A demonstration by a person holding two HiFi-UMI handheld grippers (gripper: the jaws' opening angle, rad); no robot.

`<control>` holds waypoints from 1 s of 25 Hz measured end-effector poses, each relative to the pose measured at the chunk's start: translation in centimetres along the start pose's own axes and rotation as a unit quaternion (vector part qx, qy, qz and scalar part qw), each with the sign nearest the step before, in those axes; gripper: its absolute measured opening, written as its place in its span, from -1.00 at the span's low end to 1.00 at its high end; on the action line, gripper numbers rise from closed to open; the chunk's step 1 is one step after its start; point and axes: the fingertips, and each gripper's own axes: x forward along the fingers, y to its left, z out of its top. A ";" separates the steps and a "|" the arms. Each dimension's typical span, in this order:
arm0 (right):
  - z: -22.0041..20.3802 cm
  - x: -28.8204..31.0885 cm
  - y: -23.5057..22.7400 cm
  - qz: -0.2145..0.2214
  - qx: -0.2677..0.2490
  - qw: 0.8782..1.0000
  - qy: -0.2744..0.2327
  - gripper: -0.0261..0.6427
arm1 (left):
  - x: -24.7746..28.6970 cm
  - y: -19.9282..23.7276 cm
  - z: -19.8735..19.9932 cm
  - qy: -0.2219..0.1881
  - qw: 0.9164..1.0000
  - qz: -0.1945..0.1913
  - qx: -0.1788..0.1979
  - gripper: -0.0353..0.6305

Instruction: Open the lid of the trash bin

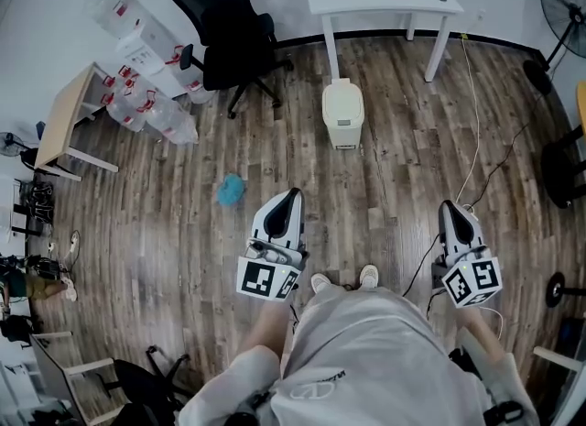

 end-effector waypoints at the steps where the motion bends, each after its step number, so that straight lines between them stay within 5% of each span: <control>1: -0.1 0.0 -0.5 0.007 -0.002 1.000 0.002 -0.87 | 0.3 -0.5 -0.1 0.000 1.000 0.002 0.003 -0.90; 13: -0.3 4.7 -0.6 0.037 -0.008 0.999 0.026 -0.87 | 1.4 1.3 -0.9 0.014 1.000 0.024 0.002 -0.90; 25: -0.7 16.1 2.6 0.021 -0.011 0.999 0.036 -0.87 | 6.8 11.5 -3.6 0.014 1.000 -0.002 -0.018 -0.90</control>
